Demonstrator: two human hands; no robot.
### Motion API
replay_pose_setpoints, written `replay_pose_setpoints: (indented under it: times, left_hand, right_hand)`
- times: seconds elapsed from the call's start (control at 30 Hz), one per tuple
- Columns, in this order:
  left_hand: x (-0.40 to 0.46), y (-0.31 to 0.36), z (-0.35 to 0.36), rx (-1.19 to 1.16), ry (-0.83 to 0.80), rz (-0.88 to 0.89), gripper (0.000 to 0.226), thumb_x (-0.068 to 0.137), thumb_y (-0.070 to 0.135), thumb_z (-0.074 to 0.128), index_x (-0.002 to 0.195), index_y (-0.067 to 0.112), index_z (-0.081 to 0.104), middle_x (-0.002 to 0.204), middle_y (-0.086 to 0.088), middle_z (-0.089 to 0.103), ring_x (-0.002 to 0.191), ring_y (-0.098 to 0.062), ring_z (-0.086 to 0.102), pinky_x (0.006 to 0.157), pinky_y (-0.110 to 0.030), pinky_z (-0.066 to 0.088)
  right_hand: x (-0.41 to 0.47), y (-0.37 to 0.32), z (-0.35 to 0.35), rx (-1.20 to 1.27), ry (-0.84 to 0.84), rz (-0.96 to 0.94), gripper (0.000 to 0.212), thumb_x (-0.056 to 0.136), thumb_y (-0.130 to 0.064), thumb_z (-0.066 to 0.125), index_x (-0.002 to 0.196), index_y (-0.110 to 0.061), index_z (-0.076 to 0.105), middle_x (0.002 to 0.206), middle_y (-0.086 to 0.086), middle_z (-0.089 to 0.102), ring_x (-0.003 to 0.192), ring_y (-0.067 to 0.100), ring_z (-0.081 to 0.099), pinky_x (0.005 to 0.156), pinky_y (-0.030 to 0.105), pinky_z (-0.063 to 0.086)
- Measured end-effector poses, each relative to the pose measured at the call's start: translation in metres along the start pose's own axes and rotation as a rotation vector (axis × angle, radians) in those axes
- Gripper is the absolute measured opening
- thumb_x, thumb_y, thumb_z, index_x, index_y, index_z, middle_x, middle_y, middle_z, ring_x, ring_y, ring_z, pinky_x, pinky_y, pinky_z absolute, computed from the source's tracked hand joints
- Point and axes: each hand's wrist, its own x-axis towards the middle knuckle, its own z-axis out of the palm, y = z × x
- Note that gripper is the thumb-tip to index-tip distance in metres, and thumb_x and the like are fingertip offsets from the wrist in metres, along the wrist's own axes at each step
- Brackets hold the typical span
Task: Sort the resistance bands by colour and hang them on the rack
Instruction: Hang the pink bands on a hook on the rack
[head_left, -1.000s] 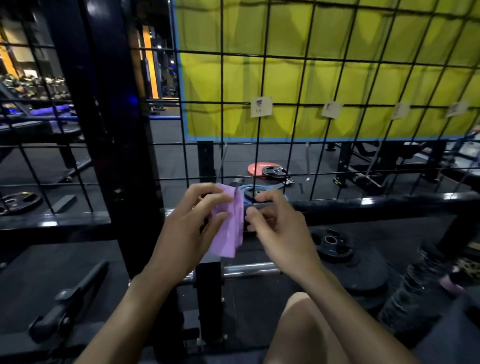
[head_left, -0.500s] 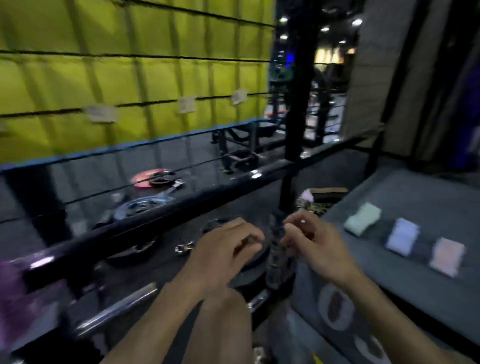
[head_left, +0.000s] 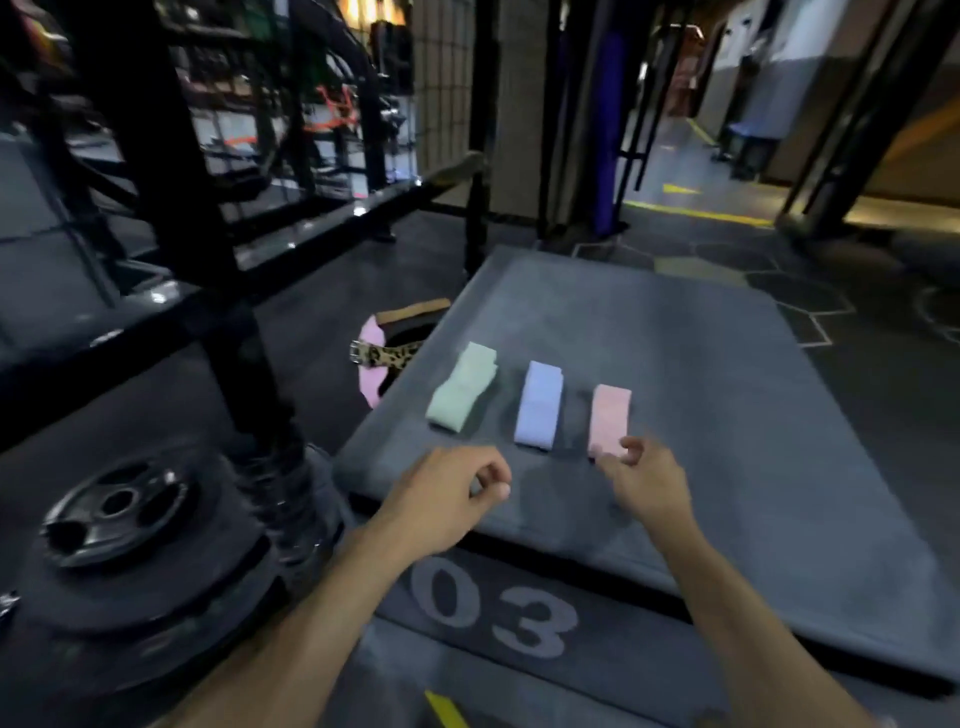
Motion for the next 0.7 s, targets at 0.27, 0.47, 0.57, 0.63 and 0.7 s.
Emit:
replay_pose_setpoints:
  times: [0.27, 0.47, 0.57, 0.63, 0.7]
  left_hand:
    - [0.015, -0.002, 0.012, 0.046, -0.122, 0.010, 0.007, 0.096, 0.037, 0.062, 0.102, 0.035, 0.065, 0.094, 0.020, 0.069, 0.078, 0.004, 0.061, 0.076, -0.022, 0.053]
    - [0.012, -0.010, 0.003, 0.101, -0.116, -0.032, 0.011, 0.097, 0.040, 0.061, 0.107, 0.037, 0.064, 0.095, 0.021, 0.068, 0.073, 0.008, 0.056, 0.064, -0.012, 0.039]
    - [0.009, -0.009, 0.001, 0.115, -0.118, -0.033, 0.013, 0.097, 0.041, 0.060, 0.109, 0.036, 0.063, 0.098, 0.019, 0.069, 0.076, 0.002, 0.056, 0.066, -0.016, 0.041]
    - [0.008, -0.008, 0.000, 0.121, -0.123, -0.029, 0.015, 0.097, 0.043, 0.060, 0.110, 0.037, 0.063, 0.100, 0.019, 0.069, 0.080, 0.001, 0.057, 0.069, -0.018, 0.043]
    - [0.006, -0.008, -0.001, 0.118, -0.132, -0.032, 0.015, 0.097, 0.044, 0.060, 0.110, 0.037, 0.063, 0.100, 0.019, 0.069, 0.082, 0.000, 0.059, 0.074, -0.022, 0.049]
  right_hand:
    - [0.038, 0.028, 0.027, 0.086, 0.112, 0.197, 0.037, 0.071, -0.053, 0.078, 0.073, -0.018, 0.066, 0.101, 0.011, 0.069, 0.082, 0.025, 0.066, 0.071, 0.039, 0.056]
    - [0.042, 0.030, 0.030, 0.099, 0.141, 0.271, 0.047, 0.056, -0.062, 0.076, 0.073, -0.019, 0.071, 0.105, 0.009, 0.067, 0.079, 0.027, 0.067, 0.070, 0.042, 0.059]
    - [0.051, 0.042, 0.035, 0.096, 0.130, 0.303, 0.056, 0.049, -0.068, 0.071, 0.078, -0.020, 0.073, 0.105, 0.008, 0.067, 0.081, 0.026, 0.067, 0.069, 0.044, 0.061]
    - [0.059, 0.050, 0.037, 0.113, 0.128, 0.304, 0.052, 0.053, -0.065, 0.069, 0.081, -0.022, 0.073, 0.108, 0.007, 0.066, 0.083, 0.027, 0.067, 0.072, 0.046, 0.061]
    - [0.050, 0.039, 0.033, 0.128, 0.149, 0.295, 0.041, 0.064, -0.058, 0.070, 0.086, -0.022, 0.073, 0.110, 0.008, 0.065, 0.085, 0.027, 0.066, 0.077, 0.045, 0.060]
